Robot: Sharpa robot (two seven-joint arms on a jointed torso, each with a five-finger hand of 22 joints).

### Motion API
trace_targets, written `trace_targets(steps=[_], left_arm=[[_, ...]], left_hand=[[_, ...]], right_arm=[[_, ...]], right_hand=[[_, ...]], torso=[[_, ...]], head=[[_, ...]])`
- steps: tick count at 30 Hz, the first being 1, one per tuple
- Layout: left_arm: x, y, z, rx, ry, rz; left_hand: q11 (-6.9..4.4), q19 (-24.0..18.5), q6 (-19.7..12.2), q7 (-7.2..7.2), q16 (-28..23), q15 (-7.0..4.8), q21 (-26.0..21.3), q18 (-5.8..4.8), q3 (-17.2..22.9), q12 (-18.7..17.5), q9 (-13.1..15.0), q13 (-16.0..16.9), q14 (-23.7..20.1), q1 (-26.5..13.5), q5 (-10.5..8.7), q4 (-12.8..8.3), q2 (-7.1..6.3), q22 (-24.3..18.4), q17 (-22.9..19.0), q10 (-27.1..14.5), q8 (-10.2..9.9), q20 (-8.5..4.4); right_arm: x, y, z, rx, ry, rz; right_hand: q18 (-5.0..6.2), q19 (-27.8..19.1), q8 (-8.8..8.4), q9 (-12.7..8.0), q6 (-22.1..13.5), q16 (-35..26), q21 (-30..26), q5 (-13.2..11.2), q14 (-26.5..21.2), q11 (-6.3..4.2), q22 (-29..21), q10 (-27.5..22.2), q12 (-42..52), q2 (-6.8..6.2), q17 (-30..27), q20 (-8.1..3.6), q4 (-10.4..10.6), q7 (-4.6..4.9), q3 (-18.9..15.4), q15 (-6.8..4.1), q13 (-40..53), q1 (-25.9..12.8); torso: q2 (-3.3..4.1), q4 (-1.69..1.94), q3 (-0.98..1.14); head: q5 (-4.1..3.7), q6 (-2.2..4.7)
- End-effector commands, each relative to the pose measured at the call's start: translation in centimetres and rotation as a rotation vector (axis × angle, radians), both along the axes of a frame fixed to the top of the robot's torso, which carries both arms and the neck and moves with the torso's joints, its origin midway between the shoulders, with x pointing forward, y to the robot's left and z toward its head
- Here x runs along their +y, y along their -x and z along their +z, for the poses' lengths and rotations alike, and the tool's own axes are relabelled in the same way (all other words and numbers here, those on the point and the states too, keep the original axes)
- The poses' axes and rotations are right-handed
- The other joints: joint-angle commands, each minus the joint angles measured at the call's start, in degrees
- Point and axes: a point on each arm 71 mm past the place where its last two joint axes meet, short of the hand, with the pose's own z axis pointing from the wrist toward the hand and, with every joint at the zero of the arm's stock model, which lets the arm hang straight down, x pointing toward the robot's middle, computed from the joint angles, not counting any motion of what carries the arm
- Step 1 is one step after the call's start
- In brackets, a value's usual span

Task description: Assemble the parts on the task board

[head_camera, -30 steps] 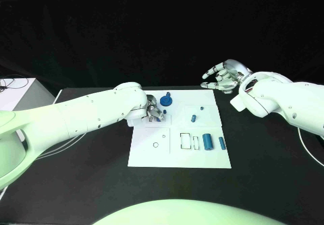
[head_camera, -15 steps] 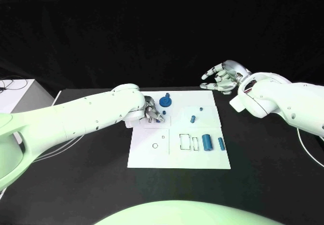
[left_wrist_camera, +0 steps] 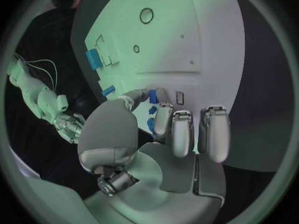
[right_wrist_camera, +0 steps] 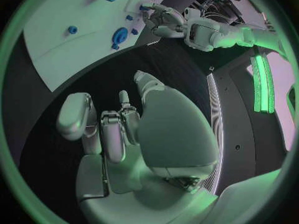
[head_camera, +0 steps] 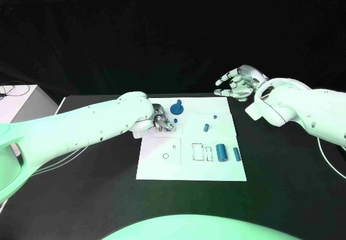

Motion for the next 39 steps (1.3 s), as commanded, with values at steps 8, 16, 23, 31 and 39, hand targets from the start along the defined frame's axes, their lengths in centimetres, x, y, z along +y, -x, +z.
trace_targets(steps=[8, 16, 23, 31, 39], left_arm=[[0.2, -0.1, 0.4, -0.036, 0.054, 0.03], [0.6, -0.1, 0.4, -0.027, 0.051, 0.034], [0.8, -0.1, 0.3, -0.02, 0.048, 0.036], [1.3, 0.1, 0.7, -0.003, 0.124, 0.046], [1.9, 0.0, 1.1, 0.016, 0.213, 0.074]], left_hand=[[0.16, 1.1, -0.16, 0.34, 0.19, 0.24, -0.28, -0.83, -4.96, 0.05, -0.48, 0.13, 5.96, 0.99, -11.83, 5.0, -0.13, 5.1, 15.07, -0.12, 0.73, -0.07], [0.15, 1.08, -0.26, 0.3, 0.19, 0.23, -0.35, -0.82, -8.31, 0.06, -0.85, 0.13, 5.96, 1.02, -17.33, 5.03, 0.71, 5.1, 15.07, -0.13, 0.91, -0.05], [0.14, 1.09, -0.31, 0.29, 0.19, 0.24, -0.38, -0.82, -11.33, 0.03, -1.13, 0.07, 5.96, 2.13, -22.12, 5.06, 2.0, 5.14, 15.07, -0.18, 1.14, -0.04], [0.5, 0.2, -1.83, 0.7, 0.19, 0.51, -1.33, -0.45, -9.9, -1.74, -1.65, -2.74, 5.96, 7.44, -21.72, 4.82, 4.38, 3.49, 15.07, -2.26, 0.6, 0.16], [0.74, -0.14, -2.54, 0.95, 0.19, 0.77, -1.71, -0.31, -7.43, -2.35, -2.06, -3.76, 5.96, 10.05, -21.62, 4.86, 5.2, 2.93, 15.07, -3.12, 0.29, 0.4]], right_arm=[[0.0, 0.0, 0.0, -0.005, 0.007, 0.012], [0.0, 0.0, 0.0, -0.005, 0.007, 0.011], [-0.1, 0.0, 0.0, -0.005, 0.007, 0.009], [-0.2, 0.1, 0.0, -0.005, 0.007, 0.008], [-0.4, 0.1, 0.0, -0.005, 0.008, 0.004]], right_hand=[[0.4, -0.39, 0.38, 0.06, -0.43, -0.22, -0.23, 0.21, 4.64, -0.11, -0.04, -0.41, -0.16, 0.01, 9.76, 0.13, 0.23, -0.13, 0.04, 0.12, 4.49, -0.45], [0.4, -0.39, 0.38, 0.06, -0.43, -0.22, -0.23, 0.21, 4.64, -0.11, -0.04, -0.41, -0.16, 0.01, 9.76, 0.13, 0.23, -0.13, 0.04, 0.12, 4.49, -0.45], [0.4, -0.42, 0.38, 0.05, -0.63, -0.28, -0.28, 0.2, 4.61, -0.09, -0.05, -0.4, -0.15, 0.01, 9.66, 0.13, 0.26, -0.11, 0.09, 0.13, 4.52, -0.48], [0.4, -0.42, 0.38, 0.05, -0.63, -0.28, -0.28, 0.2, 4.61, -0.09, -0.05, -0.4, -0.15, 0.01, 9.66, 0.13, 0.26, -0.11, 0.09, 0.13, 4.52, -0.48], [0.37, -0.37, 0.44, 0.07, -0.68, -0.27, -0.16, 0.21, 4.62, -0.09, 0.09, -0.28, -0.03, 0.03, 9.71, 0.14, 0.29, -0.11, 0.15, 0.13, 4.65, -0.49]], torso=[[-0.07, 0.0, 0.05], [-0.07, -0.01, 0.07], [-0.04, -0.1, 0.07], [-0.05, -0.06, 0.1], [-0.08, 0.02, 0.07]], head=[[0.07, -0.03], [0.09, -0.02], [0.11, 0.05], [0.11, 0.08], [0.11, 0.17]])
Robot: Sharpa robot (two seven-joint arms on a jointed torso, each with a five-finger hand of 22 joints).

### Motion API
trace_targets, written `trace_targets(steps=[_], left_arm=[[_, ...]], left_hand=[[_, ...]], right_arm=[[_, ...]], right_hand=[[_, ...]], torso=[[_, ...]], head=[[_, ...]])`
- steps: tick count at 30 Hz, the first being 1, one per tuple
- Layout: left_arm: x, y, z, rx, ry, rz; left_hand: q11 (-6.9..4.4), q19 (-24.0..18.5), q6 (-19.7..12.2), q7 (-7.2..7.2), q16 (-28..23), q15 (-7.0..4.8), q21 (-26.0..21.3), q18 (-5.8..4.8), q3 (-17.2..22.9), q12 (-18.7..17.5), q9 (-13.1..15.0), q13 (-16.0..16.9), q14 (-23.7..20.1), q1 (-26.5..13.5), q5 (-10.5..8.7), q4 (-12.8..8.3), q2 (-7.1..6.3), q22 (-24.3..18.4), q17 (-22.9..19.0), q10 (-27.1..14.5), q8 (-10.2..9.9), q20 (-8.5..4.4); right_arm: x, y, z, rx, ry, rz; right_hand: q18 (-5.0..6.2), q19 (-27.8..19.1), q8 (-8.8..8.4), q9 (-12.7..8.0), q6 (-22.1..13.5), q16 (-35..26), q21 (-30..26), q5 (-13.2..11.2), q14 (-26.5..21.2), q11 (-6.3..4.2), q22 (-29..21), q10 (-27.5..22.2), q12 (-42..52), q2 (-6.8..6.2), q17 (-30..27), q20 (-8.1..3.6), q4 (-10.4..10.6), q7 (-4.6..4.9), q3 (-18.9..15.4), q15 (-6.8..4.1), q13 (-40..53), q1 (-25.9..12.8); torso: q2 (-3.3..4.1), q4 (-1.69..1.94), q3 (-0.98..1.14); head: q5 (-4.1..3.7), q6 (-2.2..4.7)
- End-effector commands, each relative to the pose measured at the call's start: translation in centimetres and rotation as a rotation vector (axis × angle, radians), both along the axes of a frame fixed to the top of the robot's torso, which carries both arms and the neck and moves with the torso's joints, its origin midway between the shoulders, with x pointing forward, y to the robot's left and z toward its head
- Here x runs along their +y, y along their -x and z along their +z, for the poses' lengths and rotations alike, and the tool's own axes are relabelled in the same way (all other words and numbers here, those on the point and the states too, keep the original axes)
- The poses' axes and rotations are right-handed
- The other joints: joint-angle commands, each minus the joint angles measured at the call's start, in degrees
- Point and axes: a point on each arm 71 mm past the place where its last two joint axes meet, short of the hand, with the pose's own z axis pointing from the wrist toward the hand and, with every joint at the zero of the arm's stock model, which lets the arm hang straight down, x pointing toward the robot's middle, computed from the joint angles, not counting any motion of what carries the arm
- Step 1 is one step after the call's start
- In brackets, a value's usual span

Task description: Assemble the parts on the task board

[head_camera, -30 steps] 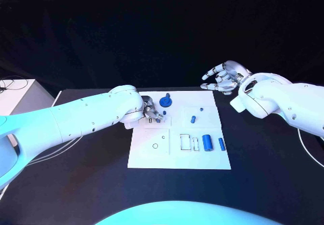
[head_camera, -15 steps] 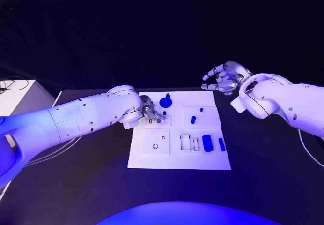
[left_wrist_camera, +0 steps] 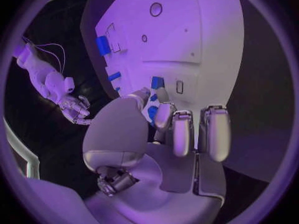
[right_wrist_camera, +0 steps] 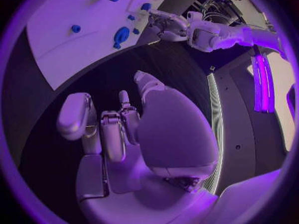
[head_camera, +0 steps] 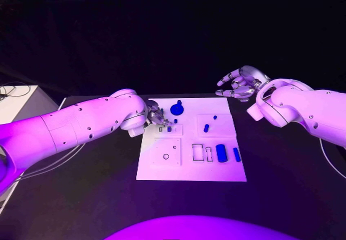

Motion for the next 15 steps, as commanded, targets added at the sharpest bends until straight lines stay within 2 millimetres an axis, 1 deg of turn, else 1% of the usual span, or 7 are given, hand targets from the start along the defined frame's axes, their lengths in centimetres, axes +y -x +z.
trace_targets(steps=[1, 4, 6, 9, 11, 13, 15], left_arm=[[-0.41, 0.1, 0.1, 0.019, 0.089, -0.001], [-0.4, 0.09, 0.09, 0.027, 0.094, -0.004], [-0.41, 0.1, 0.08, 0.031, 0.096, -0.006], [-0.42, 0.09, 0.05, 0.035, 0.096, -0.007], [-0.42, 0.09, 0.04, 0.037, 0.095, -0.008], [-0.42, 0.09, 0.02, 0.04, 0.094, -0.01], [-0.45, 0.08, -0.01, 0.042, 0.093, -0.012]], left_hand=[[0.04, -0.21, -0.58, -0.04, 0.19, 0.34, -0.43, -0.28, 1.56, -0.22, -0.18, -0.19, 5.96, 1.54, 0.28, 0.0, 0.26, 2.81, 15.08, -0.67, -0.29, 0.43], [0.04, -0.27, -0.76, -0.03, 0.19, 0.38, -0.52, -0.26, 4.18, -0.21, -0.39, -0.3, 5.96, 3.19, 0.27, -0.07, -0.06, 2.73, 15.08, -0.8, -0.28, 0.45], [0.01, -0.27, -0.89, -0.07, 0.19, 0.33, -0.53, -0.26, 5.97, -0.24, -0.51, -0.42, 5.96, 4.46, 0.25, -0.34, -0.65, 2.77, 15.08, -0.91, -0.28, 0.45], [0.01, -0.31, -0.94, -0.07, 0.19, 0.34, -0.6, -0.25, 8.43, -0.2, -0.68, -0.47, 5.96, 5.35, 0.3, -0.29, -1.37, 2.71, 15.08, -0.96, -0.25, 0.45], [0.01, -0.32, -0.95, -0.07, 0.19, 0.33, -0.61, -0.25, 8.79, -0.17, -0.7, -0.44, 5.96, 5.44, 0.29, -0.31, -1.53, 2.7, 15.08, -0.94, -0.23, 0.45], [-0.02, -0.3, -0.97, -0.1, 0.19, 0.31, -0.61, -0.25, 10.24, -0.13, -0.77, -0.44, 5.96, 6.03, 0.18, -0.59, -2.13, 2.73, 15.08, -0.93, -0.17, 0.44], [-0.07, -0.35, -1.05, -0.15, 0.19, 0.28, -0.68, -0.23, 12.88, -0.12, -0.93, -0.51, 5.96, 7.36, 0.18, -1.33, -2.99, 2.68, 15.08, -0.98, -0.18, 0.39]], right_arm=[[0.09, 0.05, 0.03, -0.004, 0.006, 0.012], [0.09, 0.05, 0.02, -0.004, 0.007, 0.012], [0.1, 0.05, 0.02, -0.004, 0.007, 0.012], [0.11, 0.05, 0.02, -0.004, 0.008, 0.012], [0.1, 0.06, 0.02, -0.004, 0.008, 0.012], [0.1, 0.05, 0.01, -0.004, 0.008, 0.012], [0.12, 0.05, 0.01, -0.003, 0.009, 0.013]], right_hand=[[0.37, -0.38, 0.22, 0.09, -0.48, -0.27, -0.17, 0.21, 4.62, -0.09, 0.08, -0.29, -0.04, 0.03, 9.71, 0.14, 0.29, 0.1, 0.15, 0.13, 4.67, -0.49], [0.37, -0.38, 0.22, 0.09, -0.48, -0.27, -0.17, 0.21, 4.62, -0.09, 0.08, -0.29, -0.04, 0.03, 9.71, 0.14, 0.29, 0.1, 0.15, 0.13, 4.67, -0.49], [0.37, -0.38, 0.22, 0.09, -0.48, -0.27, -0.17, 0.21, 4.62, -0.09, 0.08, -0.29, -0.04, 0.03, 9.71, 0.14, 0.29, 0.1, 0.15, 0.13, 4.67, -0.49], [0.36, -0.36, 0.24, 0.1, -0.48, -0.26, -0.13, 0.24, 4.63, -0.09, 0.13, -0.3, -0.06, 0.04, 9.74, 0.14, 0.27, 0.1, 0.18, 0.13, 4.65, -0.46], [0.36, -0.36, 0.24, 0.1, -0.48, -0.26, -0.13, 0.24, 4.63, -0.09, 0.13, -0.3, -0.06, 0.04, 9.74, 0.14, 0.27, 0.1, 0.18, 0.13, 4.65, -0.46], [0.36, -0.36, 0.24, 0.1, -0.48, -0.26, -0.13, 0.24, 4.63, -0.09, 0.13, -0.3, -0.06, 0.04, 9.74, 0.14, 0.27, 0.1, 0.18, 0.13, 4.65, -0.46], [0.36, -0.36, 0.24, 0.1, -0.48, -0.26, -0.13, 0.24, 4.63, -0.09, 0.13, -0.3, -0.06, 0.04, 9.74, 0.14, 0.27, 0.1, 0.18, 0.13, 4.65, -0.46]], torso=[[-0.04, 0.04, 0.0], [0.01, 0.01, -0.01], [0.04, 0.0, -0.02], [0.05, -0.04, -0.02], [0.05, -0.03, 0.0], [0.08, -0.03, 0.0], [0.08, -0.02, 0.01]], head=[[0.03, 0.01], [0.07, -0.02], [0.11, -0.03], [0.15, -0.06], [0.15, -0.12], [0.15, -0.18], [0.14, -0.21]])
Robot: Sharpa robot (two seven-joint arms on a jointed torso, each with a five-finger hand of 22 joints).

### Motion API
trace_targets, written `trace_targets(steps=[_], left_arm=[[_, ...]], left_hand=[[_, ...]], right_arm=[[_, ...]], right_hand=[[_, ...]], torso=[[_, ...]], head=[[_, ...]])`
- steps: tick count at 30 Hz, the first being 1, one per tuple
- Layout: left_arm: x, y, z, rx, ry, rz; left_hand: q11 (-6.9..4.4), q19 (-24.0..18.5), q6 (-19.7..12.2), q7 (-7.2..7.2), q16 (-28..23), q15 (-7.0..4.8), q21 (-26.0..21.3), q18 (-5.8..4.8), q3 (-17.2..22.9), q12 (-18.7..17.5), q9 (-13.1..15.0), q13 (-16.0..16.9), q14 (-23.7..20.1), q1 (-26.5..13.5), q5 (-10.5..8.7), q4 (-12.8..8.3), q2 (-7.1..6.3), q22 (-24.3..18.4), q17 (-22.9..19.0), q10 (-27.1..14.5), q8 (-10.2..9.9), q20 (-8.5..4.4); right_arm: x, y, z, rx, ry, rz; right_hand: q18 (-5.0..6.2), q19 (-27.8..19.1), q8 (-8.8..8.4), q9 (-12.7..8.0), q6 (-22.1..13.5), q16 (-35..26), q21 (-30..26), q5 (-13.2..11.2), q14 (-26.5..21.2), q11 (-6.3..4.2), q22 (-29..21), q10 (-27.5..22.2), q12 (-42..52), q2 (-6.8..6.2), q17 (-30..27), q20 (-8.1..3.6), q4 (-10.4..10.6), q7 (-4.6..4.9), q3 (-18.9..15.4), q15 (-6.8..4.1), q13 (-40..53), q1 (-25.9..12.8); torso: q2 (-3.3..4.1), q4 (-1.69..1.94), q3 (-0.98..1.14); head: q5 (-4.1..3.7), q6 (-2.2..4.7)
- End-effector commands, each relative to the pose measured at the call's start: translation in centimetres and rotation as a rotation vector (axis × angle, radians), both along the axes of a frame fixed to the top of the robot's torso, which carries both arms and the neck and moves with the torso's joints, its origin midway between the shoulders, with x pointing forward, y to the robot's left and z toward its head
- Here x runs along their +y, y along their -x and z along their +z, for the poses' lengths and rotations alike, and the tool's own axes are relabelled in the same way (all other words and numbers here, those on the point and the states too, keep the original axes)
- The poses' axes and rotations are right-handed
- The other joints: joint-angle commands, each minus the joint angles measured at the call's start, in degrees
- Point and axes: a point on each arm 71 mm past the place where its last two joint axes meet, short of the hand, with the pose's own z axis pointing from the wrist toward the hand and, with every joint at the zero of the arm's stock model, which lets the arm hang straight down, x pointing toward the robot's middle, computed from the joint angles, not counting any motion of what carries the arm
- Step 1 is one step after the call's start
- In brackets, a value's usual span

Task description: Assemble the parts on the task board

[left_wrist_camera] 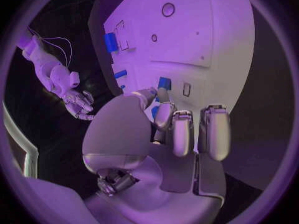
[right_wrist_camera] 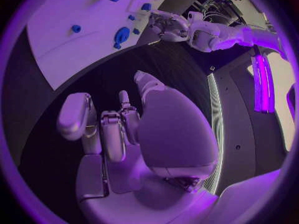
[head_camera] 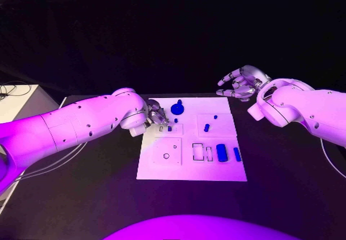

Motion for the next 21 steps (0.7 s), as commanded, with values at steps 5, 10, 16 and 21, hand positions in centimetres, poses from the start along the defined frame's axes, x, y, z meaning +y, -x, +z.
trace_targets(steps=[5, 10, 16, 21], left_arm=[[-0.4, 0.08, -0.08, 0.015, 0.021, -0.02], [-0.38, -0.01, -0.09, 0.005, 0.016, -0.016], [-0.4, -0.05, -0.12, 0.004, 0.011, -0.018], [-0.58, -0.1, -0.19, 0.0, 0.008, -0.02]], left_hand=[[-0.04, -0.14, -0.46, 0.1, 0.19, 0.33, -0.28, -0.23, 4.73, -0.08, -0.33, -0.14, 5.96, 1.74, 0.17, -1.09, -1.3, 2.72, 15.08, -0.58, -0.2, 0.18], [0.0, -0.1, -0.47, 0.14, 0.19, 0.34, -0.27, -0.25, 7.19, 0.02, -0.43, -0.1, 5.96, 1.74, 0.14, -1.61, -1.76, 2.8, 15.08, -0.48, -0.12, 0.2], [0.02, -0.1, -0.54, 0.17, 0.19, 0.37, -0.27, -0.25, 8.82, 0.09, -0.41, -0.05, 5.96, 1.64, 0.08, -2.07, -1.78, 2.82, 15.08, -0.37, 0.02, 0.21], [0.08, -0.1, -0.65, 0.23, 0.19, 0.43, -0.28, -0.25, 10.41, 0.14, -0.38, -0.05, 5.96, 1.75, 0.03, -2.9, -1.81, 2.85, 15.08, -0.27, 0.17, 0.21]], right_arm=[[0.18, 0.05, 0.0, -0.003, 0.008, 0.014], [0.21, 0.05, 0.0, -0.003, 0.009, 0.014], [0.21, 0.05, -0.01, -0.002, 0.009, 0.014], [0.27, 0.06, -0.01, -0.002, 0.009, 0.015]], right_hand=[[0.36, -0.36, 0.25, 0.05, -0.49, -0.26, -0.14, 0.24, 4.63, -0.09, 0.05, -0.3, -0.06, 0.04, 9.74, 0.14, 0.27, 0.1, 0.18, 0.13, 4.65, -0.46], [0.36, -0.36, 0.25, 0.05, -0.49, -0.26, -0.14, 0.24, 4.63, -0.09, 0.05, -0.3, -0.06, 0.04, 9.74, 0.14, 0.27, 0.1, 0.18, 0.13, 4.65, -0.46], [0.36, -0.36, 0.25, 0.05, -0.49, -0.26, -0.14, 0.24, 4.63, -0.09, 0.05, -0.3, -0.06, 0.04, 9.74, 0.14, 0.27, 0.1, 0.18, 0.13, 4.65, -0.46], [0.36, -0.36, 0.25, 0.05, -0.49, -0.26, -0.14, 0.24, 4.63, -0.09, 0.05, -0.3, -0.06, 0.04, 9.74, 0.14, 0.27, 0.1, 0.18, 0.13, 4.65, -0.46]], torso=[[-0.01, 0.02, 0.0], [-0.02, -0.02, -0.01], [-0.02, -0.02, 0.0], [-0.01, -0.04, -0.03]], head=[[0.02, -0.18], [0.03, -0.24], [0.0, -0.38], [-0.01, -0.48]])
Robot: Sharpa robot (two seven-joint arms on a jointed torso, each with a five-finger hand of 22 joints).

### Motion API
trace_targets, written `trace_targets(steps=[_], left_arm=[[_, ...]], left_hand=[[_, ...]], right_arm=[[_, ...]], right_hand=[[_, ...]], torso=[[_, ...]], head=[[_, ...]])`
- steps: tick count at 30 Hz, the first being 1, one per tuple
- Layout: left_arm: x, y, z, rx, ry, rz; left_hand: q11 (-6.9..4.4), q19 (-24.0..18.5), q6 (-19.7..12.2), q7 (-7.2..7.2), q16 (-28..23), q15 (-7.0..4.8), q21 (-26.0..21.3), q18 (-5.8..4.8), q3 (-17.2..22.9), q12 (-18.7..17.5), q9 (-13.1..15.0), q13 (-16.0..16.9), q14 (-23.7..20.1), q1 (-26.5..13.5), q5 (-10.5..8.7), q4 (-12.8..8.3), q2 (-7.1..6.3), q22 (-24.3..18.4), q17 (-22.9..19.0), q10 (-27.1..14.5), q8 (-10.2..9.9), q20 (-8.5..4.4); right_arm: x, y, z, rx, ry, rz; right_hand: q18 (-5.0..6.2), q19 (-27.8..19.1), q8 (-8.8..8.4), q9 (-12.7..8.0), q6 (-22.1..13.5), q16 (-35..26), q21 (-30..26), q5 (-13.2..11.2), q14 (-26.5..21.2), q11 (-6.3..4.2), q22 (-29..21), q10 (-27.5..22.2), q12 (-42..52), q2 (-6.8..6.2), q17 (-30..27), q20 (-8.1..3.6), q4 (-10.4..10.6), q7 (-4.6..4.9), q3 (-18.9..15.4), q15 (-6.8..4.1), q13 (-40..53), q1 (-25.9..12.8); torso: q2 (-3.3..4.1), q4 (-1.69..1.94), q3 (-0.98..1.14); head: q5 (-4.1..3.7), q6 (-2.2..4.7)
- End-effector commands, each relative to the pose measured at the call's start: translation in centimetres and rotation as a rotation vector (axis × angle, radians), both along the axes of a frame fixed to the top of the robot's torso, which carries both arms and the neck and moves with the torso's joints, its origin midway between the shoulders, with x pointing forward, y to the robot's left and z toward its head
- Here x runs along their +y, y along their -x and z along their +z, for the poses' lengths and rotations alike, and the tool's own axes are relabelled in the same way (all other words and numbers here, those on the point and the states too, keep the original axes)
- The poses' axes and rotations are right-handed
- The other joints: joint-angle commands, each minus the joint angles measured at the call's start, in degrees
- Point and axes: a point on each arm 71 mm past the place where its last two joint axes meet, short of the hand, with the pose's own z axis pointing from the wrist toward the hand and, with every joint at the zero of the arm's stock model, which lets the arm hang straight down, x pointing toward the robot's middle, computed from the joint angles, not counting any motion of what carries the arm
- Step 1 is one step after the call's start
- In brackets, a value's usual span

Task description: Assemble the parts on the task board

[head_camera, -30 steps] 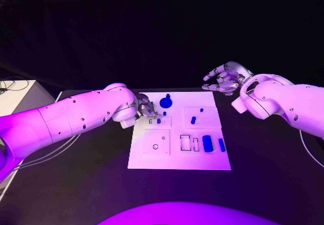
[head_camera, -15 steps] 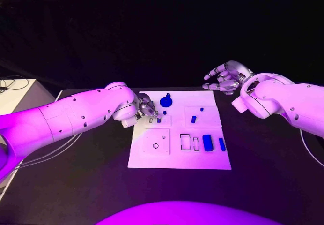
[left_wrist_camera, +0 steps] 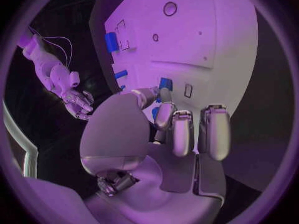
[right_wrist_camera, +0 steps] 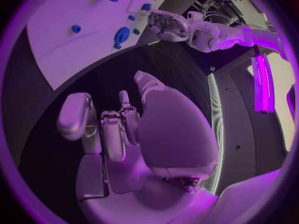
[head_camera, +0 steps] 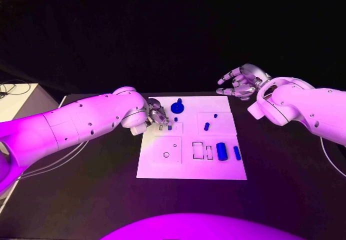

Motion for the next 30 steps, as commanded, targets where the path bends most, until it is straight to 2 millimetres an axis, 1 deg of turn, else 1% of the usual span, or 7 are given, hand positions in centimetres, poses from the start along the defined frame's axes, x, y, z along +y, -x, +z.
trace_targets(steps=[1, 3, 7, 14, 20, 24, 30], left_arm=[[-0.33, -0.02, -0.02, -0.01, -0.002, -0.018], [-0.35, -0.08, -0.05, -0.017, -0.007, -0.018], [-0.4, -0.18, -0.1, -0.027, -0.009, -0.014], [-0.51, -0.23, -0.15, -0.031, -0.01, -0.014], [-0.62, -0.28, -0.15, -0.038, -0.009, -0.014], [-0.75, -0.33, -0.16, -0.047, -0.009, -0.014], [-0.82, -0.36, -0.23, -0.055, -0.006, -0.013]], left_hand=[[0.28, -0.1, -0.27, 0.03, 0.19, 0.44, -0.27, -0.25, 1.01, 0.14, -0.04, 0.05, 5.96, 0.16, 0.38, -0.66, -0.29, 2.87, 15.09, -0.05, 0.02, 0.22], [0.33, -0.1, -0.34, 0.09, 0.19, 0.48, -0.28, -0.25, 1.96, 0.2, 0.0, 0.11, 5.96, 0.23, 0.37, -1.23, -0.15, 2.88, 15.09, 0.06, 0.13, 0.24], [0.36, -0.09, -0.35, 0.15, 0.19, 0.51, -0.27, -0.26, 2.51, 0.2, 0.04, 0.08, 5.96, 0.23, 0.3, -1.54, 0.01, 2.9, 15.09, 0.09, 0.22, 0.27], [0.38, -0.06, -0.36, 0.17, 0.19, 0.52, -0.24, -0.27, 2.66, 0.19, 0.05, 0.06, 5.96, 0.2, 0.26, -1.64, 0.05, 2.98, 15.09, 0.1, 0.25, 0.28], [0.4, -0.03, -0.37, 0.2, 0.19, 0.54, -0.2, -0.29, 2.91, 0.17, 0.08, 0.01, 5.96, 0.19, 0.2, -1.84, 0.11, 3.04, 15.09, 0.11, 0.31, 0.29], [0.42, -0.06, -0.38, 0.22, 0.19, 0.56, -0.24, -0.27, 3.07, 0.12, 0.09, -0.09, 5.96, 0.16, 0.18, -1.94, 0.2, 2.98, 15.09, 0.07, 0.34, 0.3], [0.45, -0.02, -0.41, 0.25, 0.19, 0.57, -0.2, -0.29, 3.18, 0.0, 0.1, -0.31, 5.96, 0.1, 0.1, -1.99, 0.26, 3.05, 15.09, -0.04, 0.36, 0.32]], right_arm=[[0.22, 0.07, 0.01, -0.002, 0.007, 0.015], [0.24, 0.08, 0.01, -0.002, 0.007, 0.016], [0.26, 0.1, 0.01, -0.002, 0.008, 0.016], [0.28, 0.12, 0.01, -0.002, 0.008, 0.017], [0.3, 0.13, 0.02, -0.002, 0.008, 0.018], [0.36, 0.15, 0.02, -0.003, 0.008, 0.019], [0.44, 0.2, 0.03, -0.004, 0.011, 0.024]], right_hand=[[0.37, -0.36, 0.25, 0.06, -0.49, -0.26, -0.14, 0.24, 4.63, -0.09, 0.06, -0.3, -0.06, 0.04, 9.74, 0.14, 0.27, 0.1, 0.18, 0.13, 4.66, -0.46], [0.37, -0.36, 0.25, 0.06, -0.49, -0.26, -0.14, 0.24, 4.63, -0.09, 0.06, -0.3, -0.06, 0.04, 9.74, 0.14, 0.27, 0.1, 0.18, 0.13, 4.66, -0.46], [0.37, -0.36, 0.25, 0.06, -0.49, -0.26, -0.14, 0.24, 4.63, -0.09, 0.06, -0.3, -0.06, 0.04, 9.74, 0.14, 0.27, 0.1, 0.18, 0.13, 4.66, -0.46], [0.37, -0.36, 0.25, 0.06, -0.49, -0.26, -0.14, 0.24, 4.63, -0.09, 0.06, -0.3, -0.06, 0.04, 9.74, 0.14, 0.27, 0.1, 0.18, 0.13, 4.66, -0.46], [0.37, -0.36, 0.25, 0.06, -0.49, -0.26, -0.14, 0.24, 4.63, -0.09, 0.06, -0.3, -0.06, 0.04, 9.74, 0.14, 0.27, 0.1, 0.18, 0.13, 4.66, -0.46], [0.37, -0.36, 0.25, 0.06, -0.49, -0.26, -0.14, 0.24, 4.63, -0.09, 0.06, -0.3, -0.06, 0.04, 9.74, 0.14, 0.27, 0.1, 0.18, 0.13, 4.66, -0.46], [0.36, -0.34, 0.41, 0.11, -0.54, -0.26, -0.15, 0.3, 4.64, -0.1, 0.11, -0.23, -0.01, 0.07, 9.77, 0.14, 0.23, 0.1, 0.38, 0.12, 4.71, -0.35]], torso=[[0.03, -0.04, -0.03], [0.04, -0.04, -0.03], [0.01, -0.07, -0.01], [-0.06, 0.0, 0.0], [-0.06, -0.01, 0.02], [-0.04, -0.01, -0.02], [-0.05, -0.01, 0.01]], head=[[-0.04, -0.1], [-0.04, -0.11], [-0.04, -0.17], [-0.12, -0.28], [-0.11, -0.28], [-0.1, -0.27], [-0.11, -0.32]])
